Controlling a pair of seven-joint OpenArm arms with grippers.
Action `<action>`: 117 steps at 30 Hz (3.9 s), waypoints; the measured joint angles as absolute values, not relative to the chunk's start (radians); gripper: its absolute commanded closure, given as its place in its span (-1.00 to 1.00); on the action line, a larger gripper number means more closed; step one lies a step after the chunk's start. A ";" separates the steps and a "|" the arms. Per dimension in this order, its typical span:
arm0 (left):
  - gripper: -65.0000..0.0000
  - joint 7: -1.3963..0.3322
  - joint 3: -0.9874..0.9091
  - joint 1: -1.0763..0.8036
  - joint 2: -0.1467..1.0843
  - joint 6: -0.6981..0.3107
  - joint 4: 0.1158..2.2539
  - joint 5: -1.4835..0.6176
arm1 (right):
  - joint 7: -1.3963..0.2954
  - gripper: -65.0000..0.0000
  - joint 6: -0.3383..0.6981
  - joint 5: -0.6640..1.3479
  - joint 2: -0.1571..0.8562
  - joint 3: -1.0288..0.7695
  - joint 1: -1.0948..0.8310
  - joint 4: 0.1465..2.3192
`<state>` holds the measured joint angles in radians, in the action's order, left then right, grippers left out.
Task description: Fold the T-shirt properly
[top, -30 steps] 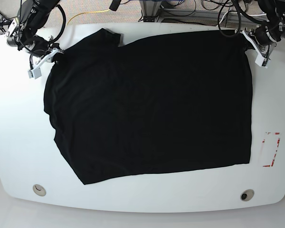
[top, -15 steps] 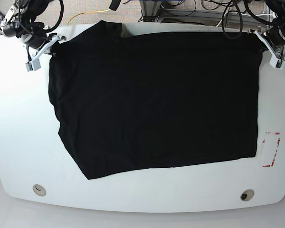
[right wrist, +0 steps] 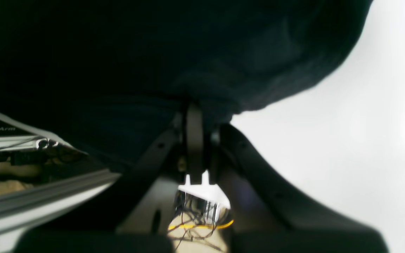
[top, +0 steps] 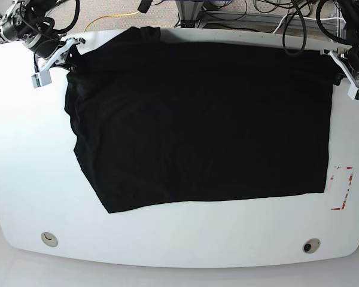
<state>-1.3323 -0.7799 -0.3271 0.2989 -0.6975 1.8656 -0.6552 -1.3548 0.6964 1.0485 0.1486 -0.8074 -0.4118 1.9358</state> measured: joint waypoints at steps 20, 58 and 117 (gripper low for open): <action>0.93 -1.324 -0.708 0.028 0.342 -0.698 1.561 -0.648 | -1.359 1.00 0.696 0.913 0.175 -0.801 -0.065 1.629; 0.56 -0.964 -0.527 0.186 0.366 -0.697 1.131 -0.514 | -1.184 -0.55 0.696 0.633 0.267 -0.601 0.271 1.223; -0.26 -0.839 -0.478 0.047 0.309 -0.716 1.246 -0.369 | -1.021 -0.08 0.699 0.572 0.607 -0.334 0.056 1.262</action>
